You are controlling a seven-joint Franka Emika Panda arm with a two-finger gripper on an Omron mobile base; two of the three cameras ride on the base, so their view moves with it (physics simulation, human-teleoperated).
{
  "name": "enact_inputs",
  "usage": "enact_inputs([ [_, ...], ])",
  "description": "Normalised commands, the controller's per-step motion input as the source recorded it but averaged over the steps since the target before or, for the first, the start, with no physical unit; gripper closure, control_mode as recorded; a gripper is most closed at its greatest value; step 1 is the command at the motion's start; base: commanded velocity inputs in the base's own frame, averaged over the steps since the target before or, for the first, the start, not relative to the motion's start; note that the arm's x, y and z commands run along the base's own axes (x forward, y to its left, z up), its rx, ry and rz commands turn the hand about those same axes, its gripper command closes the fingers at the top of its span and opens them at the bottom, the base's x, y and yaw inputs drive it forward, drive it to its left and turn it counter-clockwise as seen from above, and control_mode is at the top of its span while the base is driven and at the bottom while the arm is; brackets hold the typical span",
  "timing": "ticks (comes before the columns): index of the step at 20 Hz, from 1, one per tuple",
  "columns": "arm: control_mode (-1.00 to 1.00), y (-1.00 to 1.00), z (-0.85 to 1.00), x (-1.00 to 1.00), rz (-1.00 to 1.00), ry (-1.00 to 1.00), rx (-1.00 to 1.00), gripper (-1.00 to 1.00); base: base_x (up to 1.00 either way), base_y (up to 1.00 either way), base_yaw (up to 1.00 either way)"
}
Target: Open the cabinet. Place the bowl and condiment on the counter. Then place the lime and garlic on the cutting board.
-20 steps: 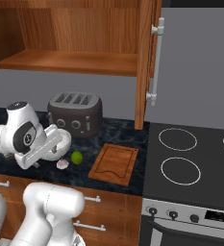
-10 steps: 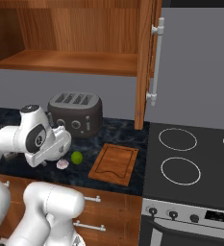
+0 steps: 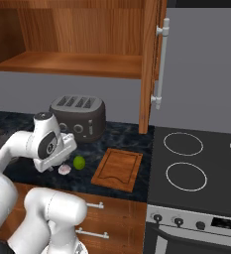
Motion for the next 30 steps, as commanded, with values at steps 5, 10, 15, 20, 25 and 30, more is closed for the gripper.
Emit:
enact_inputs([
  [5, -1.00, 0.12, -0.31, 0.12, -0.03, 0.00, 0.05, -1.00, 0.00, 0.00, 0.00],
  [10, -1.00, 0.15, -0.28, 0.15, -0.02, 0.00, 0.01, -1.00, 0.00, 0.00, 0.00],
  [15, -1.00, 0.00, -0.15, 0.28, -0.04, 0.00, 0.00, -1.00, 0.00, 0.00, 0.00],
  [20, -1.00, 0.01, -0.09, 0.20, -0.05, 0.00, 0.00, -1.00, 0.00, 0.00, 0.00],
  [25, -1.00, 0.15, -0.14, 0.16, -0.03, 0.00, 0.00, -1.00, 0.00, 0.00, 0.00],
  [30, -1.00, 0.13, -0.17, 0.08, -0.01, 0.00, 0.00, -1.00, 0.00, 0.00, 0.00],
])
